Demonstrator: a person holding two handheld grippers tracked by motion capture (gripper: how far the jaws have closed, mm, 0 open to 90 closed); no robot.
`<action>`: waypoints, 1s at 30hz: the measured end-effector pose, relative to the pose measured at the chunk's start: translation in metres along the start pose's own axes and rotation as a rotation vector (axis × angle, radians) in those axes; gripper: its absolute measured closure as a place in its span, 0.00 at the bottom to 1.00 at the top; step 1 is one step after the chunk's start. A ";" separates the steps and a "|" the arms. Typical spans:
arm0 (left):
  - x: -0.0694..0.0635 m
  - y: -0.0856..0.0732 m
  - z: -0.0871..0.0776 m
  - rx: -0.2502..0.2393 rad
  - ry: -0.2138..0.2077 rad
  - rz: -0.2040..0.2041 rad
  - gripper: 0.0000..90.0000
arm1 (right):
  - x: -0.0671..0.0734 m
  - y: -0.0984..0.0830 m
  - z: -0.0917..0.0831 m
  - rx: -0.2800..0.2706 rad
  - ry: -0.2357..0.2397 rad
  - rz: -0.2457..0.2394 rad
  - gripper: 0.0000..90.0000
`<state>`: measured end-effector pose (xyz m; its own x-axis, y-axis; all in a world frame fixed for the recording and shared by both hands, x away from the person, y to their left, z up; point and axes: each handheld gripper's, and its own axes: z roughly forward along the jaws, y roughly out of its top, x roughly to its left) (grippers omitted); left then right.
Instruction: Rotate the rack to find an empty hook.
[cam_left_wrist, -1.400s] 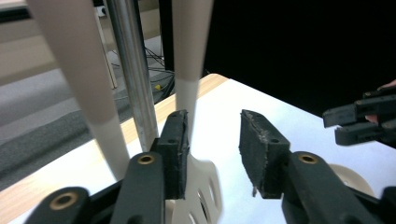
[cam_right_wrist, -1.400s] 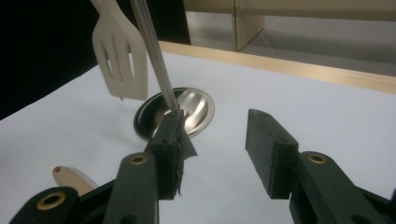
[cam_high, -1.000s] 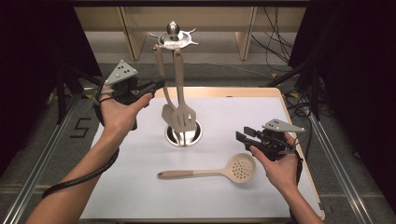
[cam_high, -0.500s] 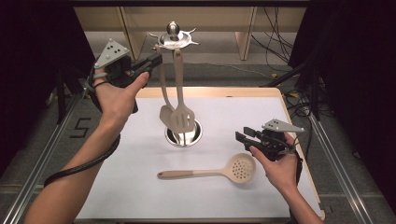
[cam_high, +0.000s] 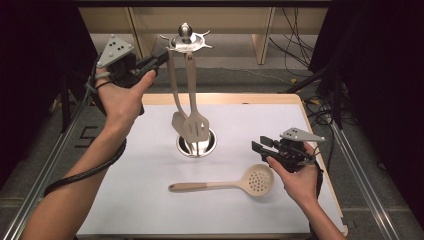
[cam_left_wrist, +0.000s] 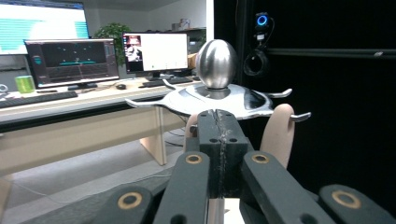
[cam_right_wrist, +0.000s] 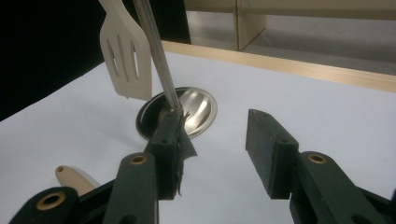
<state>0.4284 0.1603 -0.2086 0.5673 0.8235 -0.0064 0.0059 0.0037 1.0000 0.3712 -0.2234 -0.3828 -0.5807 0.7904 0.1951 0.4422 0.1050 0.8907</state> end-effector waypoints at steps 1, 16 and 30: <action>0.001 0.000 0.000 0.000 0.005 -0.001 0.99 | 0.000 0.000 0.000 0.002 -0.002 -0.003 0.64; 0.018 0.001 0.013 0.015 0.068 0.045 0.99 | 0.001 0.000 0.003 0.009 0.002 0.003 0.64; 0.031 0.003 0.030 0.038 0.081 0.065 0.99 | 0.000 0.002 0.002 0.035 0.007 -0.012 0.64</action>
<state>0.4706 0.1695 -0.2064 0.4988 0.8646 0.0606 0.0035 -0.0720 0.9974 0.3735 -0.2217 -0.3824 -0.5908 0.7847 0.1875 0.4585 0.1353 0.8783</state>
